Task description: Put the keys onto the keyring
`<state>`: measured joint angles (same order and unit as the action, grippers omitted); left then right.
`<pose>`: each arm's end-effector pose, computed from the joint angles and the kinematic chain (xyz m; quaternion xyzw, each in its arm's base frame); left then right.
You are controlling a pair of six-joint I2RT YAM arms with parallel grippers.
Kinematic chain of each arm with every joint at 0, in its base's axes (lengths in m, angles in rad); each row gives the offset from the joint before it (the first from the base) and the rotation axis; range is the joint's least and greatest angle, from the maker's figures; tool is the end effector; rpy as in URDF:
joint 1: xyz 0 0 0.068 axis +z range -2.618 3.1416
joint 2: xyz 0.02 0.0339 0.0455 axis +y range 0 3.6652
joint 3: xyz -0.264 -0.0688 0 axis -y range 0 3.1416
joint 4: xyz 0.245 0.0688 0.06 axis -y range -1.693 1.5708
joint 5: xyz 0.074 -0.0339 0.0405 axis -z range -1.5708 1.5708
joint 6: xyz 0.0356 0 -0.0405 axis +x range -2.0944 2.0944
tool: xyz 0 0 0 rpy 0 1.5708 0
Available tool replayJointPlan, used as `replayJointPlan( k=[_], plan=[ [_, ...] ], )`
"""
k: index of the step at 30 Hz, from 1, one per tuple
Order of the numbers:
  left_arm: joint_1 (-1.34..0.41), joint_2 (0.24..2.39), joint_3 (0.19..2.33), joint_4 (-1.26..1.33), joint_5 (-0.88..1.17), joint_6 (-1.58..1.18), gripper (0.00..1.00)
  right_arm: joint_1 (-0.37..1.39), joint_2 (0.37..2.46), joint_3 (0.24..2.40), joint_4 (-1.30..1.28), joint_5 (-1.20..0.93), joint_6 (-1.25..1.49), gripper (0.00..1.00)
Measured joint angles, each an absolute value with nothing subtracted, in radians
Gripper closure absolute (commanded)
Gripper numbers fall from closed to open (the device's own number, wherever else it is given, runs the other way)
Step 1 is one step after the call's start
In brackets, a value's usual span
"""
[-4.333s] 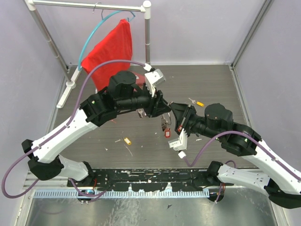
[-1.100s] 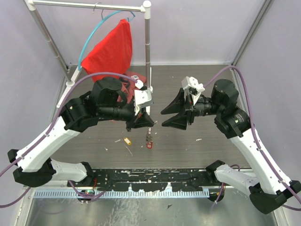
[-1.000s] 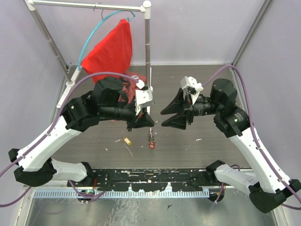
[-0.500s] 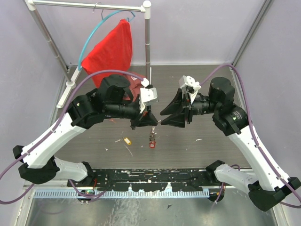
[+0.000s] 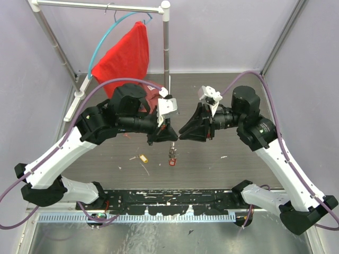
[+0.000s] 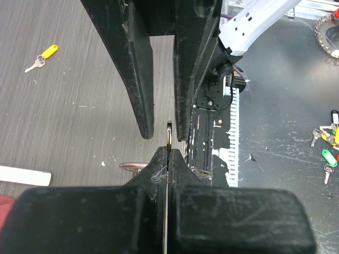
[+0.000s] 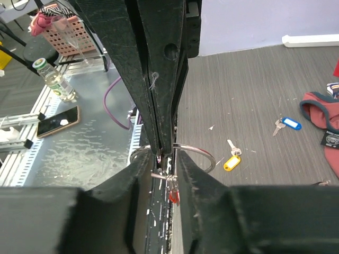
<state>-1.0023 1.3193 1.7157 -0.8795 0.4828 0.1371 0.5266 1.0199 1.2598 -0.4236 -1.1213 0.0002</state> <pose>0.1210 -0.2201 0.4701 0.5523 0.6330 -0.3964 0.3704 0.1512 0.1250 0.4386 -0.4977 0.5404 0.5358 0.4163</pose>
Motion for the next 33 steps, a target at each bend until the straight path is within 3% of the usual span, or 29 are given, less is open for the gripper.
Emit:
replayJointPlan(
  k=[2,4,6,8,14,18,20,27,33],
  plan=[
    [-1.002,1.319,1.718,-0.880,0.482,0.137,1.00,0.529,1.027,1.267,-0.437,-1.123,-0.006,0.81],
    [-1.002,1.319,1.719,-0.880,0.481,0.138,1.00,0.530,1.033,1.273,-0.445,-1.127,-0.009,0.95],
    [-1.002,1.319,1.719,-0.881,0.479,0.137,0.99,0.531,1.035,1.275,-0.451,-1.132,-0.019,0.99],
    [-1.002,1.319,1.719,-0.881,0.479,0.137,0.89,0.531,1.035,1.277,-0.451,-1.132,-0.021,0.99],
    [-1.002,1.312,1.718,-0.868,0.458,0.133,0.40,0.531,1.034,1.281,-0.449,-1.089,0.002,0.99],
    [-1.002,1.259,1.688,-0.828,0.398,0.111,0.31,0.531,1.032,1.281,-0.442,-0.999,0.042,0.99],
    [-1.002,1.222,1.668,-0.803,0.368,0.099,0.20,0.532,1.031,1.281,-0.434,-0.944,0.072,0.99],
    [-1.029,1.122,1.580,-0.685,0.213,0.059,0.14,0.535,1.027,1.281,-0.411,-0.793,0.184,0.99],
    [-1.190,1.095,1.519,-0.607,-0.072,0.144,0.15,0.535,1.027,1.304,-0.404,-0.706,0.294,0.99]
  ],
)
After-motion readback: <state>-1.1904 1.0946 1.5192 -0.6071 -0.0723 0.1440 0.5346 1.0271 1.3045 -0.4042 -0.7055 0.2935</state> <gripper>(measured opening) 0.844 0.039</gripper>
